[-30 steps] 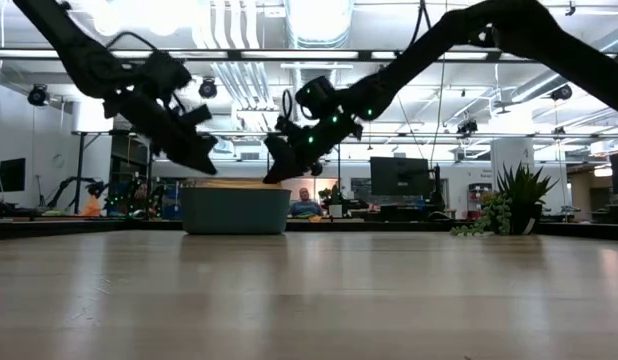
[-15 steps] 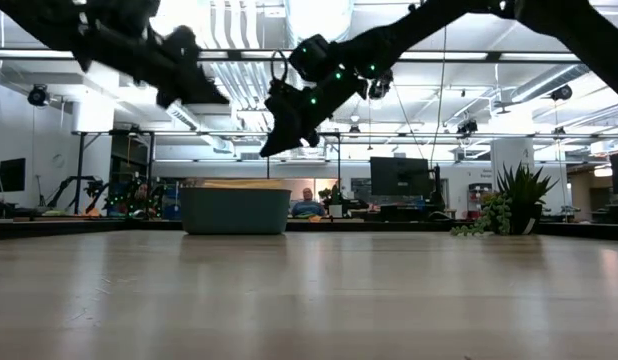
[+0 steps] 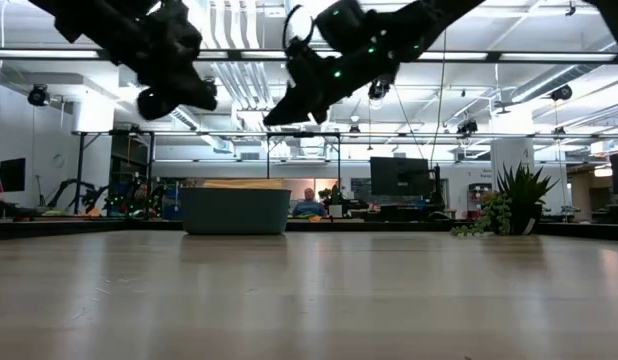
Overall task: Fold microfiber towels
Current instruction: Fold the light green microfiber towel
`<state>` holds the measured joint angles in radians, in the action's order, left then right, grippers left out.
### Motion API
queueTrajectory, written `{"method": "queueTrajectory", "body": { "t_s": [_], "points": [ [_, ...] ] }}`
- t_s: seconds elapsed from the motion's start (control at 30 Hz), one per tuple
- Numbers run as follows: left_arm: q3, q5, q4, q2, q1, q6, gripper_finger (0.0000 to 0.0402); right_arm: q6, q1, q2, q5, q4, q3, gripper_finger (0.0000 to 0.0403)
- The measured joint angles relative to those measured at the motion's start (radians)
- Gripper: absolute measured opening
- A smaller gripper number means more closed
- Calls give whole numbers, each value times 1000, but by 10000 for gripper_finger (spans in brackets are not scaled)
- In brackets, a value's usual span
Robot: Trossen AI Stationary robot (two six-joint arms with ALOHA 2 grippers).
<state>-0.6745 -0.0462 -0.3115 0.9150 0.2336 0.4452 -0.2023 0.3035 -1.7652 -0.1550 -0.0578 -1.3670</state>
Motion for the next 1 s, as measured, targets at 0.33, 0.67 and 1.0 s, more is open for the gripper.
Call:
{"method": "queueTrajectory", "body": {
  "t_s": [0.33, 0.67, 1.0],
  "points": [
    [4, -248, -321, 105, -235, 444, 10, 3, -15, 99, -2, -69, 103, 8],
    [-109, -216, -775, 260, -377, 710, 2, 8, -16, 100, 1, -62, 107, 8],
    [-245, -233, -800, 454, -431, 802, 1, -29, -16, 100, 1, -88, 104, 8]
  ]
}}
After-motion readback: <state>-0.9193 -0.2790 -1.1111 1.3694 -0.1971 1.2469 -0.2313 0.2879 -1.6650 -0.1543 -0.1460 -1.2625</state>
